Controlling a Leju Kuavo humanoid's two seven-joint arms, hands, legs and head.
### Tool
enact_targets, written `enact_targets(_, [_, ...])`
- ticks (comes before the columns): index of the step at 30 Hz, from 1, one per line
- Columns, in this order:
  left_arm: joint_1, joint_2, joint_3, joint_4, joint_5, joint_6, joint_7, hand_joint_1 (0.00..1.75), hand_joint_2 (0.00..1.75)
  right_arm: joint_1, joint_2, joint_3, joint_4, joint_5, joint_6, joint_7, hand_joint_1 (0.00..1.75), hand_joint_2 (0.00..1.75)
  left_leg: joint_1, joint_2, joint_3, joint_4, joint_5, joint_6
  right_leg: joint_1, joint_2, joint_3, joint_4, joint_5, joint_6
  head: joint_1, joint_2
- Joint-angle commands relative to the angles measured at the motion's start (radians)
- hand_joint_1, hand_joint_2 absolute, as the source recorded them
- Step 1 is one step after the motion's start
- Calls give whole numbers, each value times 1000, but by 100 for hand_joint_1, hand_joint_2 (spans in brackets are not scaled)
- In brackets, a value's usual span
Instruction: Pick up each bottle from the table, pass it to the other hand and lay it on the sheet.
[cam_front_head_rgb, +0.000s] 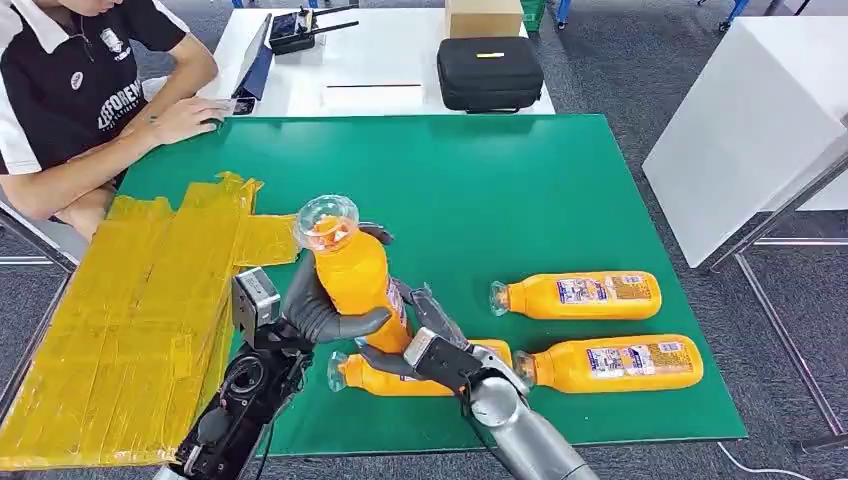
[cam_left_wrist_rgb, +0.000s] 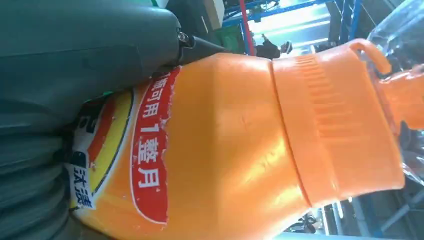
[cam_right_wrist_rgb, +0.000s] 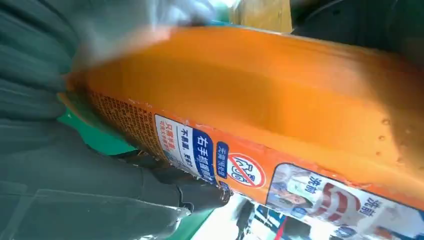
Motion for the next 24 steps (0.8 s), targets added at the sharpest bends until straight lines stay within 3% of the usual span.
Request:
enact_targets(1, [-61,4,20,70,5,19,9,175,175,9,-24,33,-34,12,-9,-17,175,175,1,0,2,0,0,-2,1,-2,2,0,0,-2,0,0])
enact_targets(16, [-34,27,63,25,11,52,-15,175,175,20,-39,-14,-111,15,-87,-8,175,175,1,1,3,0,-1,-3,1,-1,3,0,-1,-2,0,0])
enact_targets(17, [-33,36,72,18,-13,77,-29,175,175,26,-38,-25,-135,24,-118,-8,54,175,1,1,2,0,-1,-2,1,-1,2,0,0,-2,0,0])
enact_targets(18, [-32,41,78,12,-32,93,-36,175,175,30,-39,-29,-152,23,-128,-9,0,175,1,1,3,1,-1,-3,1,-1,3,1,-1,-3,0,0])
enact_targets(19, [-30,53,92,1,-93,152,-53,175,175,36,-41,-37,-176,31,-155,0,0,0,1,1,1,0,-1,-2,1,-1,2,0,0,-2,0,0])
enact_targets(23, [-30,62,123,-12,-151,189,-58,175,175,40,-51,-36,-211,34,-167,17,0,0,1,2,2,0,-1,-3,1,0,2,1,0,-2,0,0])
enact_targets(24, [-35,68,125,-8,-265,290,-59,175,175,42,-52,-38,-218,48,-198,21,0,0,1,1,2,0,0,-2,1,0,2,0,0,-2,1,0])
